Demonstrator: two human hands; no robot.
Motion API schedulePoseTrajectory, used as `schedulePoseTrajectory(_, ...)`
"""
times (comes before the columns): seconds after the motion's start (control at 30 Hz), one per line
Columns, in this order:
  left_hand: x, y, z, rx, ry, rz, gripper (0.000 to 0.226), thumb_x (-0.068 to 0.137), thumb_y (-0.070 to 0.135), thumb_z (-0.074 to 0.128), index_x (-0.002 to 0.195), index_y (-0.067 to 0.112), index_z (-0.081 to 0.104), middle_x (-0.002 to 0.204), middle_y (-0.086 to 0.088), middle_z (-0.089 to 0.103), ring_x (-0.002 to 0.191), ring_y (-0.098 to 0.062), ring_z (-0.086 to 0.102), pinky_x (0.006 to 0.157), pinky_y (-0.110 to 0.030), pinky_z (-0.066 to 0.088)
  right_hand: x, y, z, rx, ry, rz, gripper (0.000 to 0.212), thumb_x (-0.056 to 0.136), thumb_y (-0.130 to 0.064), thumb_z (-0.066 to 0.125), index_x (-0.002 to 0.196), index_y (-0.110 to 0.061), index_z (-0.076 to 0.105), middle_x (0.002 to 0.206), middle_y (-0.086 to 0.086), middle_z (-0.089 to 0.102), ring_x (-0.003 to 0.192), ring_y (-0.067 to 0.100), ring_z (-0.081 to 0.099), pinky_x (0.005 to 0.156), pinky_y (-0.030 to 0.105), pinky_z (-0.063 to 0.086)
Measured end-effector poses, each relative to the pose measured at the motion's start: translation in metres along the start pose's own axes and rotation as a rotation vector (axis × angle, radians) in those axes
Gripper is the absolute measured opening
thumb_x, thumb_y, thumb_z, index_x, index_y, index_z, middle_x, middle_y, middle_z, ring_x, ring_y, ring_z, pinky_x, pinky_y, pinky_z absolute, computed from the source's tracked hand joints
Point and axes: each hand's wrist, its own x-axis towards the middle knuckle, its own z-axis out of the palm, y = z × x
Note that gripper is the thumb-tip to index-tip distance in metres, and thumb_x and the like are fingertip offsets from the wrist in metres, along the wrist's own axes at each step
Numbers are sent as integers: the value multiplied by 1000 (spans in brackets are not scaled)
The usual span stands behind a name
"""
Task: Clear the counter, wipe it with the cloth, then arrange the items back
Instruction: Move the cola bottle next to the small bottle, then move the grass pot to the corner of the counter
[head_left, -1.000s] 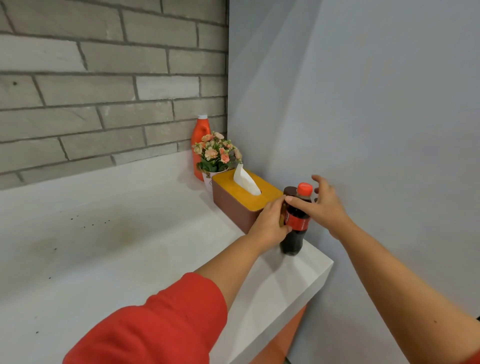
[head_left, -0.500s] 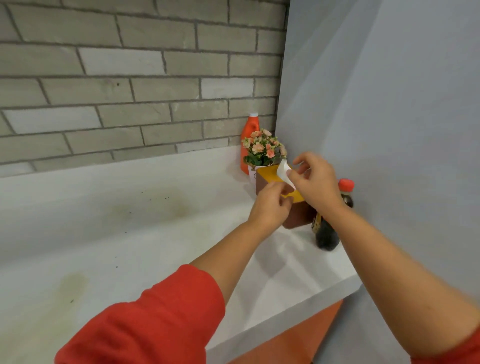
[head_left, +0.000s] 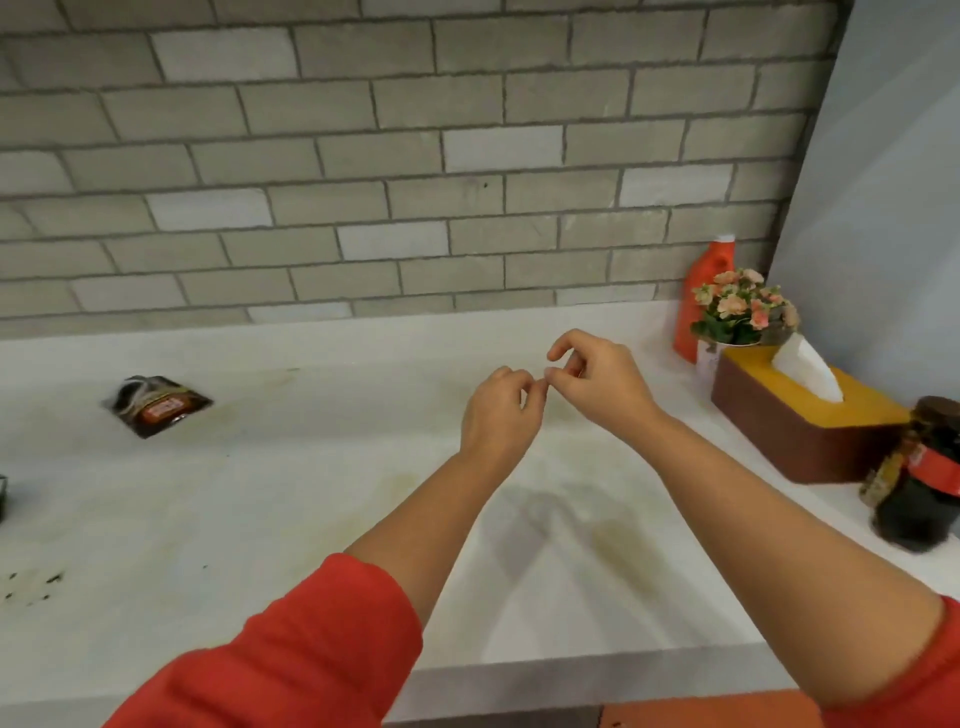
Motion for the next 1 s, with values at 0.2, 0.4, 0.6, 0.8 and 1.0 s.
schedulePoseTrajectory(0.2,-35,-85,-99,141,70,-153,39,97,36,42,82,8,65,70,-2,54,65,-19,49,52,-28,32,-10,-96,89,71,-146,-67,10,85,-16,61,95,-14,62,62,-6,51,62,14,50,63,29,45)
schedulePoseTrajectory(0.4,-71,-165,-195,229,128,-278,37,96,36,43,81,11,66,59,2,49,62,-20,50,48,-26,30,-27,-182,174,108,-262,-127,10,85,-18,61,93,-14,63,63,-7,51,65,16,52,65,29,45)
schedulePoseTrajectory(0.6,-96,-229,-260,302,161,-384,32,95,34,45,88,11,65,72,-1,53,69,-19,51,54,-27,32,-41,-238,245,136,-404,-137,13,84,-23,62,95,-17,63,68,-7,53,71,18,55,70,32,48)
schedulePoseTrajectory(0.8,-105,-283,-291,320,186,-478,26,93,34,50,104,13,62,107,-6,54,91,-19,56,70,-27,41,-33,-263,296,29,-696,-177,41,85,-30,64,123,-22,52,109,4,53,91,18,51,77,26,43)
schedulePoseTrajectory(1.0,-97,-333,-311,336,315,-555,25,91,31,55,109,14,62,116,-7,51,102,-19,50,80,-27,41,-4,-279,344,-17,-902,-219,47,86,-33,64,128,-23,47,112,3,53,92,16,52,76,24,40)
